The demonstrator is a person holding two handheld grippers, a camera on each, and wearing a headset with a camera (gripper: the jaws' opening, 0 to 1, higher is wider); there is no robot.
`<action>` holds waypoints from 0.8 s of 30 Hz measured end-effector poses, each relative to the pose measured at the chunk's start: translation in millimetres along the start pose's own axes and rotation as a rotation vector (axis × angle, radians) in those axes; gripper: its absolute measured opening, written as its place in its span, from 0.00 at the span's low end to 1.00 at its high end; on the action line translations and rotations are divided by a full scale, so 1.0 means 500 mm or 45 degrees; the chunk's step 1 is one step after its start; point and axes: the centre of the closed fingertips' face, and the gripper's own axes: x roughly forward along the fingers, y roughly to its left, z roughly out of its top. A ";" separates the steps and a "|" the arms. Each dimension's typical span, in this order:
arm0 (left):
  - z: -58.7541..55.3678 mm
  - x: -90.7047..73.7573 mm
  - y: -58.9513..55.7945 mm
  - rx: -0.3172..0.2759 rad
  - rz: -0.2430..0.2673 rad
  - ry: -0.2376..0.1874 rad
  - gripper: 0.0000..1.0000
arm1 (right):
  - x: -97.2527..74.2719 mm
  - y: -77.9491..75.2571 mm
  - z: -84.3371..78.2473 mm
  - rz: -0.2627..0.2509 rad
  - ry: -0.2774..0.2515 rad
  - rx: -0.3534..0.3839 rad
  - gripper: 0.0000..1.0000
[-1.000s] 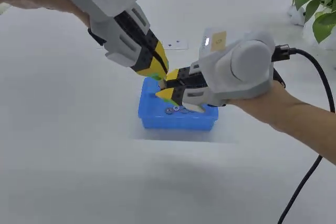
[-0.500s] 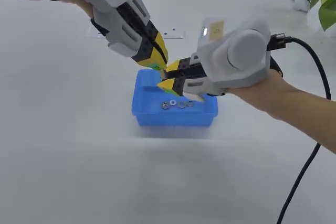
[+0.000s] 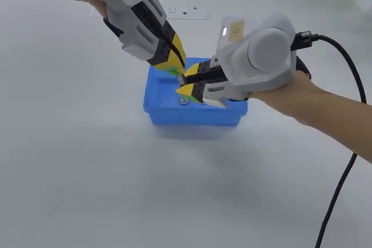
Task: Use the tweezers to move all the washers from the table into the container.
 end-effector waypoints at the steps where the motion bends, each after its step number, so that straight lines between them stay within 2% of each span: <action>1: -0.003 0.003 0.001 -0.004 -0.005 0.000 0.07 | 0.002 0.001 -0.002 0.005 0.003 0.003 0.10; 9: -0.014 0.015 0.004 -0.009 -0.020 0.008 0.07 | 0.010 0.005 -0.011 0.015 0.005 0.021 0.10; 15: -0.017 0.028 0.007 -0.009 -0.029 0.007 0.07 | 0.013 0.000 -0.028 0.015 0.033 0.016 0.10; 24: -0.019 0.032 0.010 -0.011 -0.033 0.003 0.07 | 0.014 0.001 -0.032 0.006 0.042 0.022 0.10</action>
